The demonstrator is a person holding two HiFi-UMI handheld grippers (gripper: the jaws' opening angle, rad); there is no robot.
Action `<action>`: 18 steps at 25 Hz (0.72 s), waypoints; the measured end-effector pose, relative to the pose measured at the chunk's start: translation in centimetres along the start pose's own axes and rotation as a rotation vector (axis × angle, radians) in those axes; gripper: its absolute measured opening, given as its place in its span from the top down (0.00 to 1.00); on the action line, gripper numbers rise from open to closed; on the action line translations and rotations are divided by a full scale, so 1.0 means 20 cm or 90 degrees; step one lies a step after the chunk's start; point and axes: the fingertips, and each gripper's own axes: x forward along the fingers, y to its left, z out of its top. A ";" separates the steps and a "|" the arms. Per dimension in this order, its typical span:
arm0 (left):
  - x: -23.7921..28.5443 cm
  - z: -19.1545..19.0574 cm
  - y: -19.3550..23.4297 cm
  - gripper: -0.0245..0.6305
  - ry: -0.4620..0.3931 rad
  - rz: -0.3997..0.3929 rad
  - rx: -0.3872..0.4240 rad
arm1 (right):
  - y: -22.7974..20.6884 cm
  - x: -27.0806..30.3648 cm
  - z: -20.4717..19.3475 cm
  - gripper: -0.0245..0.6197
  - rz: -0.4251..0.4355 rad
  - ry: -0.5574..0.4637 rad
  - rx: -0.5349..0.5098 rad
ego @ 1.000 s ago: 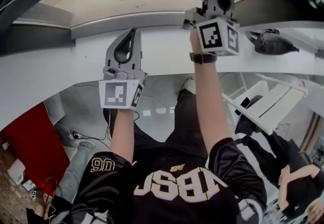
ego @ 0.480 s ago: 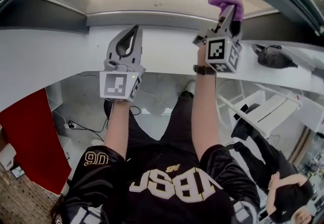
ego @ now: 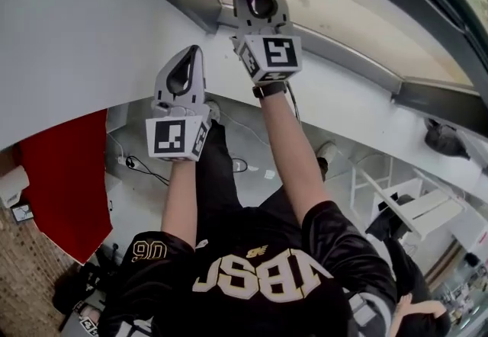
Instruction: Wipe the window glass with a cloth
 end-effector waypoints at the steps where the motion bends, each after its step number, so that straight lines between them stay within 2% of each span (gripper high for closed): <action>1: -0.05 -0.01 0.05 0.94 0.000 0.012 -0.008 | 0.07 0.09 -0.05 0.83 0.011 0.009 0.003; 4: -0.14 -0.04 0.14 0.94 0.006 0.034 -0.025 | 0.13 0.28 -0.15 0.83 -0.002 0.027 0.028; 8: -0.12 -0.06 0.05 0.94 0.010 0.009 -0.015 | -0.07 0.25 -0.11 0.83 -0.060 0.011 0.056; 12: -0.01 -0.08 -0.27 0.94 0.001 -0.047 -0.026 | -0.47 -0.13 0.04 0.83 -0.143 -0.018 0.058; 18: 0.16 -0.09 -0.98 0.94 -0.014 -0.129 -0.033 | -1.28 -0.94 0.30 0.83 -0.304 -0.071 0.077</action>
